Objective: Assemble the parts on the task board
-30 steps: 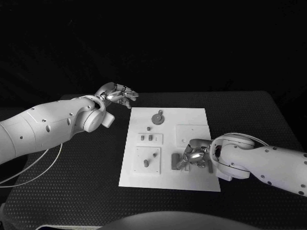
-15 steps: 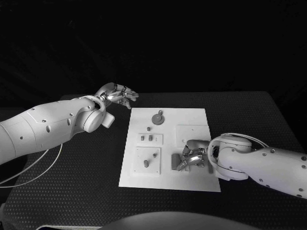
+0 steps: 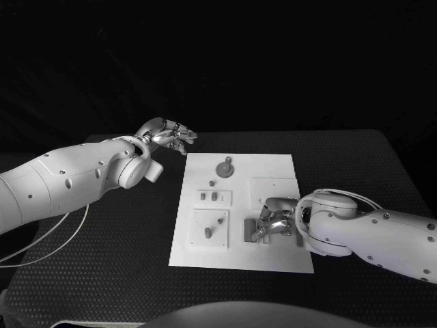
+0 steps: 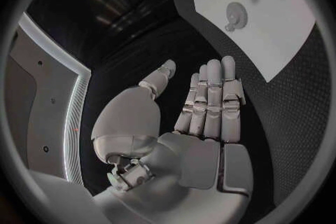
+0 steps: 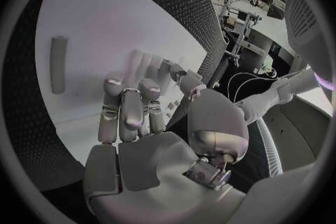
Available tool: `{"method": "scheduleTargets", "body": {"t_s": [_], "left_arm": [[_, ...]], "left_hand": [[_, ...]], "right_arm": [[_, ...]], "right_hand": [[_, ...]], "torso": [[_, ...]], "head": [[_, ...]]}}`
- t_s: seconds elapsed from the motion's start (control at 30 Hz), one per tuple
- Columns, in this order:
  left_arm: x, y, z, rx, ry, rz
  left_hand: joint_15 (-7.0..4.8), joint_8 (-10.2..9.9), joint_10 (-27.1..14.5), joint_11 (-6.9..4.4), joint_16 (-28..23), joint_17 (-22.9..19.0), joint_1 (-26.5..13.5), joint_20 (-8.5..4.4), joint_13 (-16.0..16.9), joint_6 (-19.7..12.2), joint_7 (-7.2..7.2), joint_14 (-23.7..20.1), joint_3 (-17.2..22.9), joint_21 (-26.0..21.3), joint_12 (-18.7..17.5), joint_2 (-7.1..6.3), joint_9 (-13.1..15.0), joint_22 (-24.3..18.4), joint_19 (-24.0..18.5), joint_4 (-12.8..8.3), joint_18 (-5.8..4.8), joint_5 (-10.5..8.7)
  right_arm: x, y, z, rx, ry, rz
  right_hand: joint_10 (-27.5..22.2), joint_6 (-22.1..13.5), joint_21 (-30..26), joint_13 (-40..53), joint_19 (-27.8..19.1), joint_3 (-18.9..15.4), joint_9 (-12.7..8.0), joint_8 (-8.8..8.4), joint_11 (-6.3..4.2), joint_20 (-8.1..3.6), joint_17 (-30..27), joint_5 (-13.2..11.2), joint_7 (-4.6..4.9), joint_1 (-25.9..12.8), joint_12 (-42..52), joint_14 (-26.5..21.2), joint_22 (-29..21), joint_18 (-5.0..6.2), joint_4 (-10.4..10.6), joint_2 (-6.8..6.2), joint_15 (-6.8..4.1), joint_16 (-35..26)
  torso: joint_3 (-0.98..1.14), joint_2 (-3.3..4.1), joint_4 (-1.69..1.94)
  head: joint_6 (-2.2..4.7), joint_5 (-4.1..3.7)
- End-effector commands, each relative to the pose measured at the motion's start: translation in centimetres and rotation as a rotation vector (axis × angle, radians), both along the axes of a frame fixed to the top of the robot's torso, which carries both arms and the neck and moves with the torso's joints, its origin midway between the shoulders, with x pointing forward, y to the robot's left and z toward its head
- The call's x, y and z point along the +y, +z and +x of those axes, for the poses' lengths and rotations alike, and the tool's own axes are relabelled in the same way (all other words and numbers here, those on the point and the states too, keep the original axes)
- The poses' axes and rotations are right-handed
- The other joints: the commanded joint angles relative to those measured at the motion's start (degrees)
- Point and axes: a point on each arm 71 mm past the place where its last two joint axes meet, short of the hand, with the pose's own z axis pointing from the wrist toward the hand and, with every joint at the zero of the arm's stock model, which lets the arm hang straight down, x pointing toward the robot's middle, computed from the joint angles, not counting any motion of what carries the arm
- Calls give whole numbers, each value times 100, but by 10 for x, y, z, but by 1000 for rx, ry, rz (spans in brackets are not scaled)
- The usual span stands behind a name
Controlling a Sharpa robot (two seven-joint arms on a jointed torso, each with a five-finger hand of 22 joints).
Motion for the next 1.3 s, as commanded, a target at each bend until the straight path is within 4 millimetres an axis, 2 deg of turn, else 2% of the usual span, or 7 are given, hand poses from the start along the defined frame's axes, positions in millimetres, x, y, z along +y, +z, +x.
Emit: {"method": "scheduleTargets", "body": {"t_s": [0.03,0.37,0.57,0.77,1.03,1.17,1.3], "left_arm": [[-2,1,0,3,-14,-11],[-2,1,0,3,-12,-10],[0,1,0,4,-12,-10],[-1,1,0,3,-10,-10],[-3,0,1,10,-25,-16],[-4,0,0,13,-32,-18],[-5,0,0,13,-32,-18]], "left_hand": [[4,24,-44,0,-27,9,-66,-9,10,-11,7,23,-25,-25,10,12,-8,8,39,6,67,19],[4,26,-43,0,-28,11,-68,-9,12,-9,6,23,-26,-25,10,12,-9,9,39,8,67,19],[4,27,-43,0,-29,13,-70,-9,12,-9,6,23,-26,-25,10,13,-9,9,39,9,67,19],[4,28,-44,0,-30,14,-72,-8,13,-8,5,23,-28,-26,10,10,-9,9,38,10,66,19],[5,36,-44,1,-33,17,-89,-7,15,2,2,22,-34,-26,10,12,-9,10,37,22,65,17],[8,43,-55,5,-37,24,-133,-5,15,7,-1,20,-61,-28,4,0,-10,11,34,41,64,2],[9,43,-58,6,-38,26,-141,-6,15,5,-1,18,-69,-28,3,-5,-11,12,32,41,64,0]], "right_arm": [[-1,-1,0,-10,11,-15],[-3,0,-5,59,56,99],[-15,17,1,-1,35,211],[-44,39,16,-57,-37,238],[-79,31,21,16,20,67],[-102,27,24,-2,-37,-109],[-115,25,24,20,-109,-164]], "right_hand": [[34,48,26,-8,40,-39,0,34,6,-12,7,-1,15,-16,26,63,78,96,12,74,-4,25],[13,25,-11,-18,29,5,-23,-8,13,-18,-84,11,23,-60,-2,8,69,96,105,-233,-8,-18],[23,-142,-20,39,42,91,-37,-96,62,-30,-27,6,78,23,92,24,74,96,206,-428,17,2],[-18,-518,-20,107,20,50,-78,-280,196,-22,-23,-5,218,125,196,3,91,96,147,-234,133,7],[-56,-473,-25,97,-27,-46,-47,-241,206,5,-55,-1,222,148,206,-38,100,96,4,30,156,-10],[-47,-380,-21,77,-41,-80,-17,-185,177,19,-48,0,195,140,207,-37,103,96,-52,169,142,-8],[-45,-308,-23,49,-60,-128,2,-144,157,35,-82,3,170,76,191,-60,102,96,-91,230,134,-24]], "torso": [[0,0,-1],[3,-2,-3],[-4,-4,-14],[-5,-6,-20],[0,-2,-15],[5,0,2],[6,0,-14]], "head": [[0,4],[21,-4],[76,-24],[146,-77],[215,-174],[223,-215],[227,-222]]}}
